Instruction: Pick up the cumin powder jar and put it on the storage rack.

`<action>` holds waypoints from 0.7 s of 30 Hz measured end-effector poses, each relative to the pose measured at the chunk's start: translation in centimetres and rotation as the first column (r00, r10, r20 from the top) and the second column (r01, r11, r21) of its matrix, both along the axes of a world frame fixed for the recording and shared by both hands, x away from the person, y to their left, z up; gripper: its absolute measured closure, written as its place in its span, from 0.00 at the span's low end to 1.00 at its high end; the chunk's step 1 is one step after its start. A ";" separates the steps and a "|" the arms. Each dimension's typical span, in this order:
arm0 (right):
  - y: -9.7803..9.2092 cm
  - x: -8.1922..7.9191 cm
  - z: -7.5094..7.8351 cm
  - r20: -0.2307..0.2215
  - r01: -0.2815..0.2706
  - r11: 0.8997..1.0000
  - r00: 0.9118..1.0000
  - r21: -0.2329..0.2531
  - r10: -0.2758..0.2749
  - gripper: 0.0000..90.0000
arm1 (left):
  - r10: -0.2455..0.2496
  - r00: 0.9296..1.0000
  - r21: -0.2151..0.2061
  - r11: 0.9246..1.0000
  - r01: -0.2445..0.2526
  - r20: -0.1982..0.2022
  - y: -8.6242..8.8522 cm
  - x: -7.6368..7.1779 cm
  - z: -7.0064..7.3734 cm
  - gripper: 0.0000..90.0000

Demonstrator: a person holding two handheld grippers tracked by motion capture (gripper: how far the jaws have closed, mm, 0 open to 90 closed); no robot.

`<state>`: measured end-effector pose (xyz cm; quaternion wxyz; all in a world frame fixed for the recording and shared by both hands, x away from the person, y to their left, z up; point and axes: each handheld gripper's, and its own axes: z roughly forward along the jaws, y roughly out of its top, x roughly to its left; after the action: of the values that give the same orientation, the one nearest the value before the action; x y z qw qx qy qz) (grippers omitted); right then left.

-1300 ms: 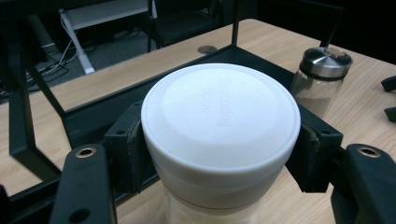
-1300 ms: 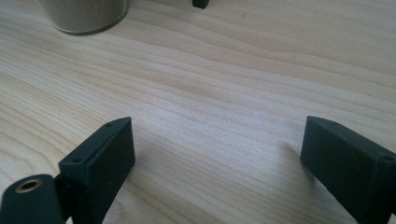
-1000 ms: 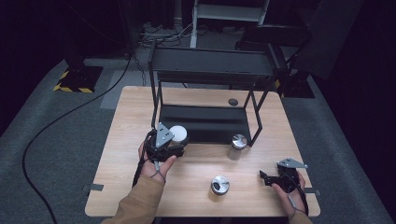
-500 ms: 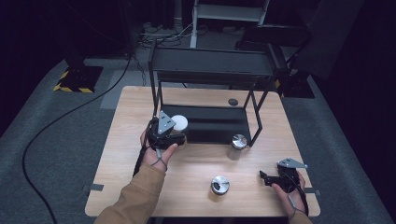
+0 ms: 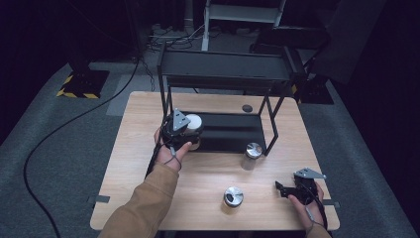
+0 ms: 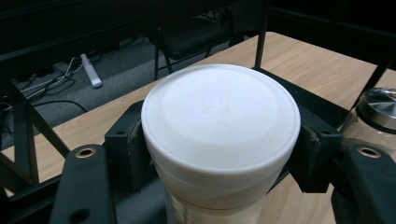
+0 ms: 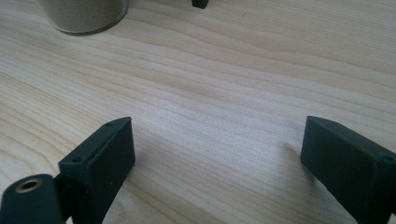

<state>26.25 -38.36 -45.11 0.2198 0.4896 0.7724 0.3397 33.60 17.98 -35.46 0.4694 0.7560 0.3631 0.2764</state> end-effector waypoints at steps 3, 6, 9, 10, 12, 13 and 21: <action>0.0 0.0 0.0 0.000 0.000 1.000 1.000 0.000 0.000 0.11 | 0.002 1.000 0.003 1.000 -0.002 -0.004 -0.1 0.5 -0.3 0.36; 0.0 0.0 0.0 0.000 0.001 1.000 1.000 0.000 -0.001 0.11 | 0.011 1.000 0.015 1.000 -0.011 -0.013 -0.3 1.4 -0.8 0.36; 0.0 0.0 0.0 0.000 0.001 1.000 1.000 0.001 -0.001 0.11 | 0.014 1.000 0.017 1.000 -0.014 -0.019 -0.3 1.8 -1.1 0.36; 0.0 0.0 0.0 0.000 0.001 1.000 1.000 0.000 -0.001 0.11 | 0.015 1.000 0.016 1.000 -0.015 -0.020 -0.4 2.1 -1.3 0.36; 0.0 0.0 0.0 0.000 0.001 1.000 1.000 0.001 -0.001 0.11 | 0.019 0.999 0.018 1.000 -0.019 -0.026 -0.5 2.4 -1.6 0.36; 0.0 0.0 0.0 0.000 0.001 1.000 1.000 0.000 -0.001 0.11 | 0.019 0.999 0.017 1.000 -0.019 -0.028 -0.5 2.6 -1.7 0.36; 0.0 0.0 0.0 0.000 0.001 1.000 1.000 0.000 -0.001 0.11 | 0.019 0.999 0.021 1.000 -0.018 -0.048 -0.9 3.6 -2.5 0.36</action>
<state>26.25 -38.34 -45.12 0.2199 0.4901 0.7721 0.3397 37.22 17.12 -38.00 0.4500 0.7640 0.3782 0.2660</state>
